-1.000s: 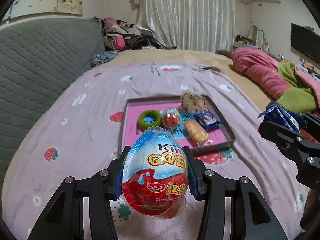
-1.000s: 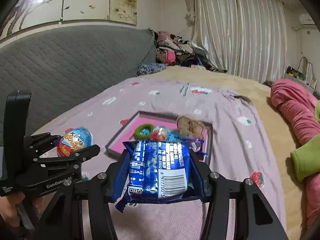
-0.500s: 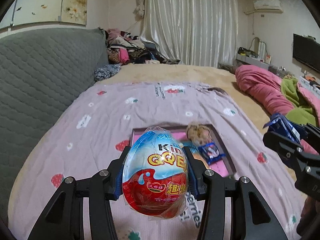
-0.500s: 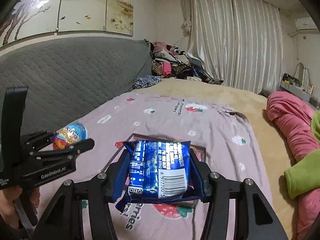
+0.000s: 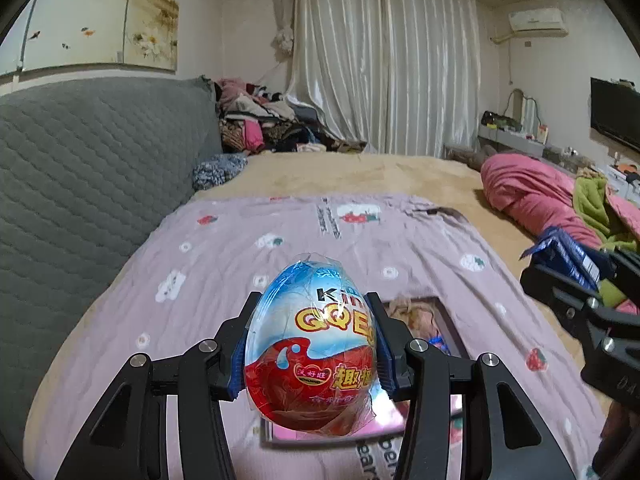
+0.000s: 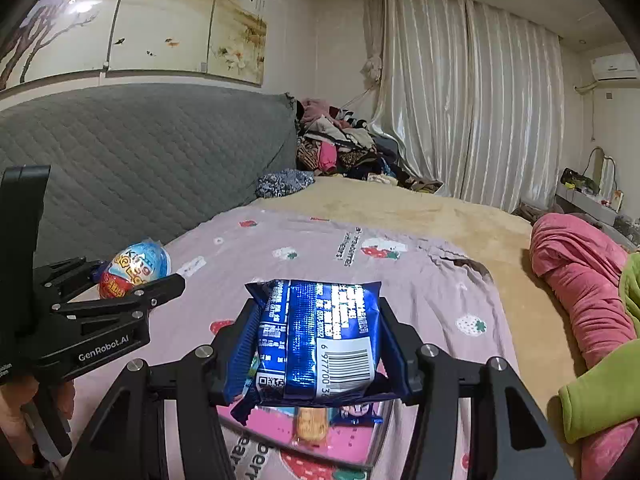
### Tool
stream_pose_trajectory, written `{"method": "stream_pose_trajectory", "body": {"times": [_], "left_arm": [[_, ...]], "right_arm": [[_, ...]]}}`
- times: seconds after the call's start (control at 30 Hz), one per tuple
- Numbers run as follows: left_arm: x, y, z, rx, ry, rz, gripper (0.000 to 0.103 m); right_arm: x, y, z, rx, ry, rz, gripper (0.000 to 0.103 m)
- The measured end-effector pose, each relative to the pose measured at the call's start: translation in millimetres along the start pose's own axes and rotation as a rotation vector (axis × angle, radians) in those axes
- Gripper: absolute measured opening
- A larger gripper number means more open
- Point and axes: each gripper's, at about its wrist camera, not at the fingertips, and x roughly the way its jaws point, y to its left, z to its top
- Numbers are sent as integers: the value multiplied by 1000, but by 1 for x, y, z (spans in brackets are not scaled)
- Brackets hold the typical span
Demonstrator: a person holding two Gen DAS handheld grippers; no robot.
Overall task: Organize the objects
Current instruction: 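Carry and lower small Kinder egg into tray with left while right lowers Oreo pack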
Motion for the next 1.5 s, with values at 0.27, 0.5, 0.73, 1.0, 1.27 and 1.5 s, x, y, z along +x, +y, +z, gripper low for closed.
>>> {"method": "stream_pose_trajectory", "body": {"times": [0.27, 0.5, 0.73, 1.0, 1.27, 1.5], "left_arm": [[22, -7, -1, -4, -29, 1, 51], [63, -14, -32, -14, 17, -8, 51], [103, -24, -73, 0, 45, 3, 51], [135, -34, -107, 25, 88, -10, 51], [155, -36, -124, 37, 126, -12, 51], [163, -42, -133, 48, 146, -26, 51]], "right_arm": [[17, 0, -8, 5, -23, 9, 56], [51, -11, -39, 36, 22, 4, 56], [83, -27, -79, 102, 67, 3, 56], [113, -34, -108, 116, 103, -10, 56], [129, -32, -125, 104, 137, -17, 56], [135, -38, -133, 110, 153, -23, 56]]}}
